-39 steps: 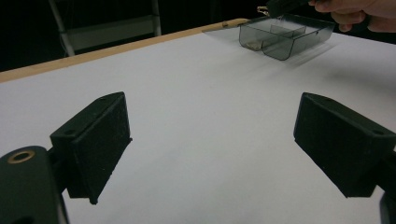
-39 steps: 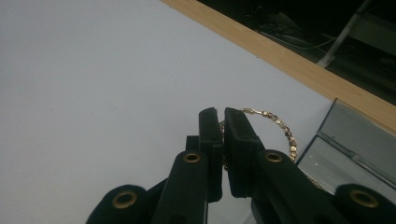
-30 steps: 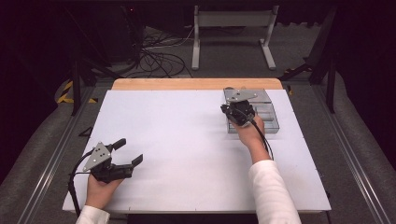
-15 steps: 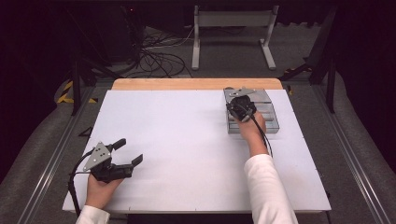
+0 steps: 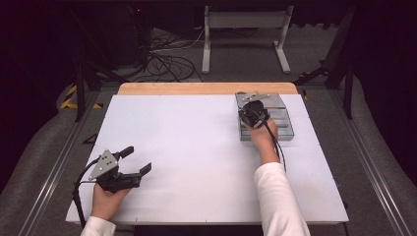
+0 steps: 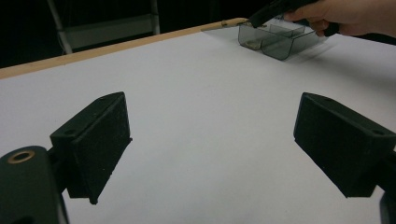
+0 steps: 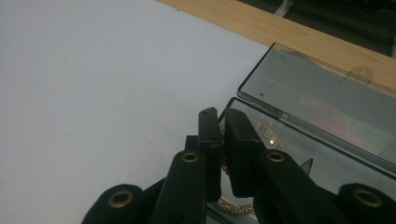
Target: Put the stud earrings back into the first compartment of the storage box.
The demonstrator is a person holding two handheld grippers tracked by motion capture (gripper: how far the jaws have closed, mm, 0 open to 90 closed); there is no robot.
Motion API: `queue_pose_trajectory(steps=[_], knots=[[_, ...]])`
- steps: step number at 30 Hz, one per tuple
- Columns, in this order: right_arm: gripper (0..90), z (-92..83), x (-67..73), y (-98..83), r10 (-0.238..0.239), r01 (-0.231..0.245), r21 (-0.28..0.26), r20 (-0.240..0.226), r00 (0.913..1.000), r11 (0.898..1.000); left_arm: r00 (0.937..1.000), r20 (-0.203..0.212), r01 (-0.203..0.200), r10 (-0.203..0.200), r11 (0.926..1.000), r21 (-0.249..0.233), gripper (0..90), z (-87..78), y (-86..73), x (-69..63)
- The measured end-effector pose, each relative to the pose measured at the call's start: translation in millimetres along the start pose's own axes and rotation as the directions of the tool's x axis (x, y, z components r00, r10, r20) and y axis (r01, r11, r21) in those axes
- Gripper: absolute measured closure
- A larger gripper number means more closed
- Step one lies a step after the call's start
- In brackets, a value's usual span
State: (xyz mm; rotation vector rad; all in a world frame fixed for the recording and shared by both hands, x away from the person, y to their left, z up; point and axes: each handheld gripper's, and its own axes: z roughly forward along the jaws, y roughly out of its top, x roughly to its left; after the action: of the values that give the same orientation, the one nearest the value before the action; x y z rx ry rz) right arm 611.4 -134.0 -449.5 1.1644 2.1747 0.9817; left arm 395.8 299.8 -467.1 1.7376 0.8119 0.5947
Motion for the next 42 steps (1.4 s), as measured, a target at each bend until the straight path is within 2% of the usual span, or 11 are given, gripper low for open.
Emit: queue_pose_trajectory(steps=[1, 3, 6, 13, 17, 21, 24, 30, 35, 38, 42], knots=[[82.9, 0.0, 0.2, -0.1, 0.002, -0.002, -0.002, 0.004, 1.0, 1.0, 1.0, 0.001, 0.006, -0.006, 1.0, -0.001, 11.3, -0.1, -0.1, -0.1], [67.7, -1.9, -0.8, -0.1, 0.014, -0.014, -0.017, 0.025, 0.9996, 1.0, 1.0, 0.0, 0.007, -0.007, 1.0, -0.002, 11.3, -0.3, 0.0, 0.2], [64.0, -6.9, -2.9, -0.2, 0.035, -0.034, -0.034, 0.004, 0.9994, 0.999, 1.0, 0.0, 0.005, -0.005, 1.0, -0.002, 11.3, -0.2, 0.2, 0.0], [45.3, -18.6, -2.1, -8.3, 0.063, -0.066, -0.092, -0.035, 0.9974, 0.994, 1.0, 0.003, -0.005, 0.005, 1.0, 0.002, 11.3, 0.9, 0.6, -0.4], [34.6, -24.5, -1.2, -16.8, 0.084, -0.091, -0.124, -0.06, 0.9947, 0.988, 0.9999, 0.009, 0.007, -0.007, 1.0, -0.006, 11.3, 0.7, 0.5, -0.3], [28.7, -30.4, -1.7, -25.6, 0.104, -0.117, -0.158, -0.088, 0.9907, 0.981, 1.0, 0.006, 0.007, -0.007, 0.9999, -0.008, 11.2, 0.6, 0.3, -0.3], [23.8, -36.0, -0.4, -29.7, 0.099, -0.117, -0.179, -0.106, 0.9895, 0.977, 1.0, 0.004, -0.002, 0.002, 1.0, -0.004, 11.3, 0.4, 0.4, 0.1], [16.2, -47.6, 6.8, -34.9, 0.066, -0.094, -0.213, -0.135, 0.9887, 0.973, 1.0, 0.004, 0.003, -0.003, 1.0, -0.003, 11.3, 0.9, 0.4, -0.2], [10.8, -56.6, 11.8, -40.2, 0.051, -0.087, -0.236, -0.155, 0.9867, 0.968, 0.9996, 0.01, 0.027, -0.027, 0.9995, -0.016, 11.3, -0.8, 0.7, 0.8], [4.9, -59.2, 15.5, -44.4, 0.042, -0.078, -0.238, -0.151, 0.9876, 0.968, 0.9996, 0.01, 0.028, -0.028, 0.9994, -0.021, 11.3, -1.3, 0.6, 1.4], [3.5, -65.2, 19.5, -49.5, 0.027, -0.066, -0.257, -0.155, 0.9876, 0.964, 0.9994, 0.012, 0.032, -0.032, 0.9991, -0.026, 11.2, -1.3, 0.6, 0.9]])
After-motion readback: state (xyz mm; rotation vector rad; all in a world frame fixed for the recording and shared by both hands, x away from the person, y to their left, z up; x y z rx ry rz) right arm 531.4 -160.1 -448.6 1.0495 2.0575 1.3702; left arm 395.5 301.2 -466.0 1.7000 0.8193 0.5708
